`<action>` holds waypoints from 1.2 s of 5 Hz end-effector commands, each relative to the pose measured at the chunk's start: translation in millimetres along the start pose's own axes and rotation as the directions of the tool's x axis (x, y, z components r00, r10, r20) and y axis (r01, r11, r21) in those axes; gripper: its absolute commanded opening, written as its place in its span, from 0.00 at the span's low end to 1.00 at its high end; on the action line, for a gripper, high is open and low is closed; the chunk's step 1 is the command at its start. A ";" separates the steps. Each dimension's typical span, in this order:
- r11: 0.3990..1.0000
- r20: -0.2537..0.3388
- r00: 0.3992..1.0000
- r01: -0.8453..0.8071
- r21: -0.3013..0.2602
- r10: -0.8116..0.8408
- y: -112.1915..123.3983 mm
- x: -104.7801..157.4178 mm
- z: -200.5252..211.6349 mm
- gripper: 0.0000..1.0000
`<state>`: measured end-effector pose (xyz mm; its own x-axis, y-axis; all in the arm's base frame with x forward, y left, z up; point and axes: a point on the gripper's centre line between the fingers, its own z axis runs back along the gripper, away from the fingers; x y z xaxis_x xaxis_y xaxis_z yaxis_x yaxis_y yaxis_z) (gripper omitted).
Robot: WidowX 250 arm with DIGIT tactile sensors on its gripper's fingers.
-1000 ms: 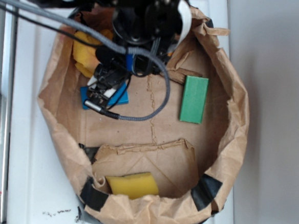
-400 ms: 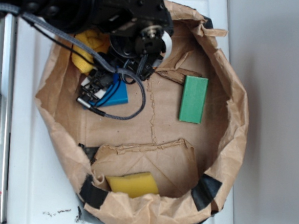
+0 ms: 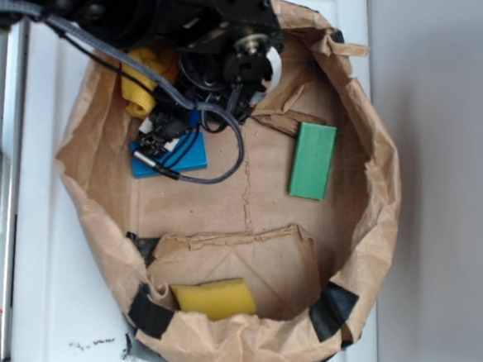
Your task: Grab the yellow cloth.
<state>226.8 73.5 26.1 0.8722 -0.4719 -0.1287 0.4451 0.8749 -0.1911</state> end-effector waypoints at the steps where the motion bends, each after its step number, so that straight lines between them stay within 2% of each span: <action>1: 0.994 0.081 0.997 -0.001 -0.113 0.010 -21.5 -1.7 71.5 0.00; 2: 0.986 0.106 0.994 -0.005 -0.165 0.022 -30.8 -0.2 95.3 0.00; 3: 0.983 0.138 0.990 -0.016 -0.182 0.042 -36.1 3.6 108.8 0.00; 4: 0.990 0.219 0.973 -0.038 -0.135 0.067 -41.7 3.0 116.2 0.00; 5: 0.994 0.208 0.977 -0.020 -0.107 0.042 -36.1 -2.3 105.0 0.91; 6: 0.998 0.227 0.973 -0.016 -0.068 0.031 -28.2 -8.3 95.0 1.00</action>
<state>225.6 51.3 107.8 0.9085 -0.4148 0.0509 0.4109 0.8645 -0.2894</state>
